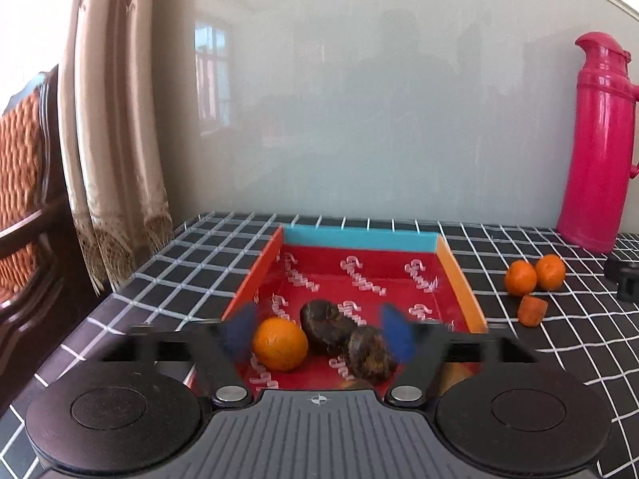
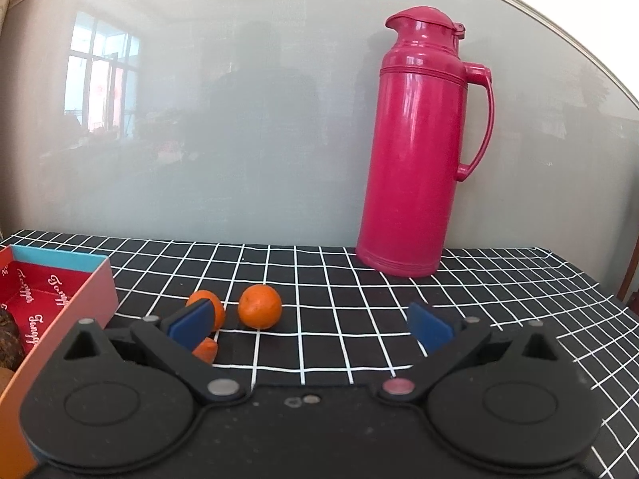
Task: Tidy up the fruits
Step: 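Reach the right tool to the orange carrot chunk and close on it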
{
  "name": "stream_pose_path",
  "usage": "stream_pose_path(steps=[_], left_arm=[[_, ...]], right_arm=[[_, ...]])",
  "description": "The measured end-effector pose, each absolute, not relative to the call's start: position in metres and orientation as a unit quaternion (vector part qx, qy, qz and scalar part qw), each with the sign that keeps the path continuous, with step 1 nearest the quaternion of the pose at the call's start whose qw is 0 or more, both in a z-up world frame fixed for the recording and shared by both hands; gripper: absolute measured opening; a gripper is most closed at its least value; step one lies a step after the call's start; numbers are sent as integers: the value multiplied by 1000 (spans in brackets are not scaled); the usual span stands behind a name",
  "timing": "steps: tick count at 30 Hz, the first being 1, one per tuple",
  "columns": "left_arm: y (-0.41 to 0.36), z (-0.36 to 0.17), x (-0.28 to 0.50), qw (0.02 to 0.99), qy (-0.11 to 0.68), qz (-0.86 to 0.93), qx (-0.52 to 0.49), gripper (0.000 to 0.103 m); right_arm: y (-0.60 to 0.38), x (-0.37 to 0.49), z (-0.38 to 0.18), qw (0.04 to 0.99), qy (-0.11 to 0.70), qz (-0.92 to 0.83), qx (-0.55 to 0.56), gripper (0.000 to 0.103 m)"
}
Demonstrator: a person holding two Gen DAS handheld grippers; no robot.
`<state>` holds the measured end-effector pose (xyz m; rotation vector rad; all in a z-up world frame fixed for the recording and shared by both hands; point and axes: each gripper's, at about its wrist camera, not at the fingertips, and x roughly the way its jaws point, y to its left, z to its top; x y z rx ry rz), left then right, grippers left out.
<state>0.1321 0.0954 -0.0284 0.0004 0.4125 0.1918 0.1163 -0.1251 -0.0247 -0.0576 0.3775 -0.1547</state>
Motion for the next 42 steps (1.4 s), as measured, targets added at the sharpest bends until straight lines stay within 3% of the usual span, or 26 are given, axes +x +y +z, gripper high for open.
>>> stream_pose_path(steps=[3, 5, 10, 27, 31, 33, 42], left_arm=[[93, -25, 130, 978, 191, 88, -2, 77], [90, -24, 129, 979, 182, 91, 3, 85], [87, -22, 126, 983, 160, 93, 4, 92], [115, -34, 135, 978, 157, 136, 0, 93], [130, -36, 134, 976, 162, 148, -4, 93], [136, -36, 133, 974, 165, 153, -7, 93], [157, -37, 133, 972, 173, 161, -11, 93]], right_arm=[[-127, 116, -26, 979, 186, -74, -27, 103], [-127, 116, -26, 980, 185, -71, -28, 103], [-125, 113, -32, 984, 172, -42, -34, 103], [-90, 146, -47, 976, 219, -4, -17, 101], [-80, 156, -52, 973, 230, -3, -14, 95], [-78, 163, -56, 970, 242, -4, -9, 81], [-68, 179, -66, 962, 274, -14, -10, 65]])
